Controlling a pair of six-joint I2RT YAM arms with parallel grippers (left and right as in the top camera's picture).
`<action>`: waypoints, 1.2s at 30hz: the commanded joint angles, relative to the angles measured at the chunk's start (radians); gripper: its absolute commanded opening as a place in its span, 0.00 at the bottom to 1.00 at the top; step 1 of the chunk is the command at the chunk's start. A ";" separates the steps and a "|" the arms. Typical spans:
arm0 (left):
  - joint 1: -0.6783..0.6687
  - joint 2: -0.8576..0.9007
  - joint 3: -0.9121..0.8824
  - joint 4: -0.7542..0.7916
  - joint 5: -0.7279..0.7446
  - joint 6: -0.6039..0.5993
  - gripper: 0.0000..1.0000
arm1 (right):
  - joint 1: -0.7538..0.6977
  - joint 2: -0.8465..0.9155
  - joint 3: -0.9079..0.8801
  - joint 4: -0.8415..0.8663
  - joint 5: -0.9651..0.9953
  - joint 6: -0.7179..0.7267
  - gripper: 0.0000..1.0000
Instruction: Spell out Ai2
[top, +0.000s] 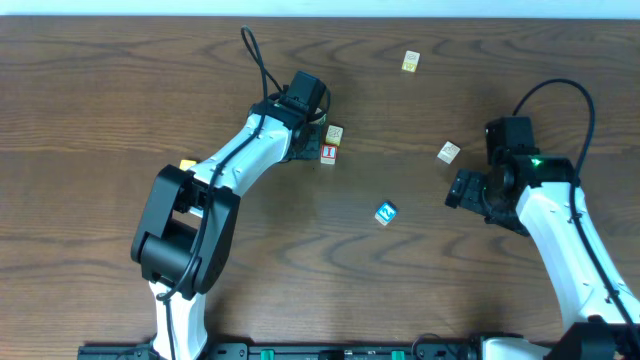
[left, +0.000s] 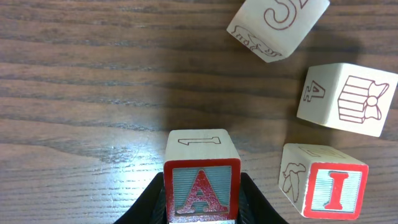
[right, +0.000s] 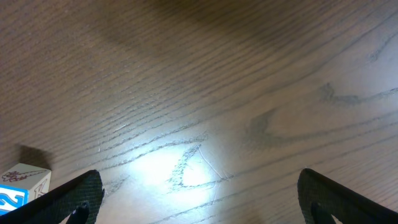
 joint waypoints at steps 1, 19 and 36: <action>-0.013 0.020 0.013 -0.005 0.000 -0.008 0.13 | -0.002 -0.011 0.012 -0.004 0.010 0.014 0.99; -0.018 0.063 0.013 0.005 0.004 -0.008 0.29 | -0.002 -0.011 0.012 -0.006 0.011 0.013 0.99; -0.014 -0.089 0.021 -0.002 -0.013 -0.003 0.47 | -0.002 -0.011 0.012 -0.007 0.011 0.013 0.99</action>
